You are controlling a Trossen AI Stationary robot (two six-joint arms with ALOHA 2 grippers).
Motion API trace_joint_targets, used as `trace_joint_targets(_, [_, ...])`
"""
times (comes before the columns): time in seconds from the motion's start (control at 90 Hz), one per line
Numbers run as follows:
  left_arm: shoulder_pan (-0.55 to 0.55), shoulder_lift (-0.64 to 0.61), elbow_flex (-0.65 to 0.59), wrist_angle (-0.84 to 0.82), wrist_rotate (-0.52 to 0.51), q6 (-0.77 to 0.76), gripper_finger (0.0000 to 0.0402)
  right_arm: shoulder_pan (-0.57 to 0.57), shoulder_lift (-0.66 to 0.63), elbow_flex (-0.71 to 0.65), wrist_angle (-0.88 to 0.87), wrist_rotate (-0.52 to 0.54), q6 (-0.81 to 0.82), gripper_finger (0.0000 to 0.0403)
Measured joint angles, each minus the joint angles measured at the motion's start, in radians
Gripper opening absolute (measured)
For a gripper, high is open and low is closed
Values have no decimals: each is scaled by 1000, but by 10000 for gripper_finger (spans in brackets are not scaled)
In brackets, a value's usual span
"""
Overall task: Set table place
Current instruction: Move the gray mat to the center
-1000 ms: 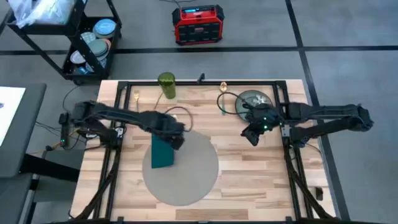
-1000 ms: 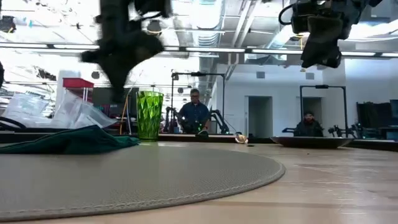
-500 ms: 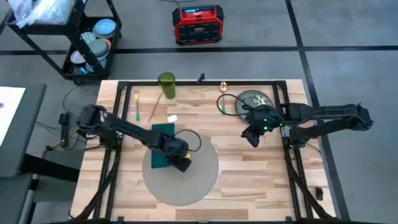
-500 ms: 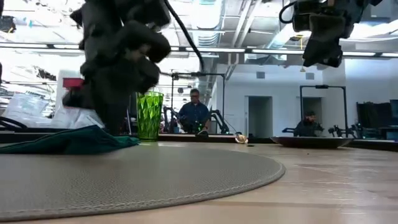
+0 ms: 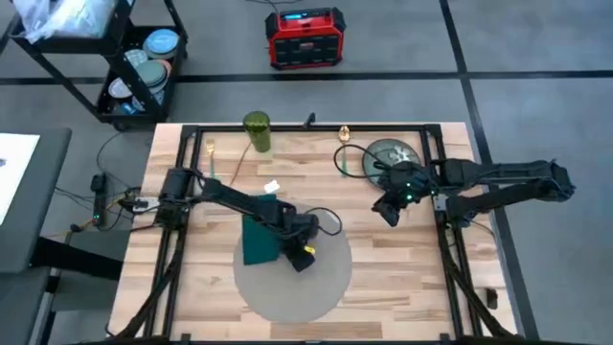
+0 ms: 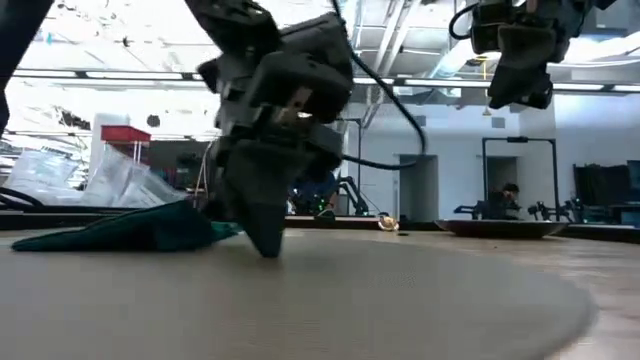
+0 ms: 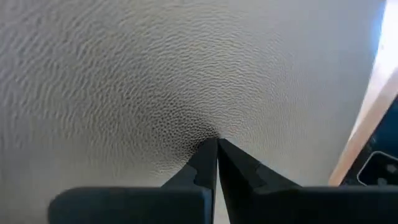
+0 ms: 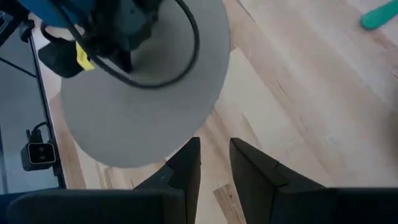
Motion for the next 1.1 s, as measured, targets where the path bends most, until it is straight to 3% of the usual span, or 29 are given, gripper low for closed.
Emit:
trace_joint_targets(0.178, [52,25,82,-22,-79,71,0,0,0,0,0,-2,-4,75])
trace_joint_targets(0.344, [68,17,109,-46,-106,5,0,0,0,0,5,-9,-16,75])
trace_joint_targets(0.544, [73,-129,186,-56,-155,-85,0,0,2,0,24,-13,-1,75])
trace_joint_targets(0.667, [71,-238,220,-252,-281,-111,0,-10,60,0,23,-22,31,61])
trace_joint_targets(0.789, [60,-361,227,-456,-432,-153,0,-1,182,0,98,-88,-64,11])
trace_joint_targets(0.9, [46,-438,227,-627,-550,-192,0,19,320,29,117,-99,-140,2])
trace_joint_targets(1.1, [36,-465,226,-822,-594,-201,0,25,520,91,209,-140,-216,0])
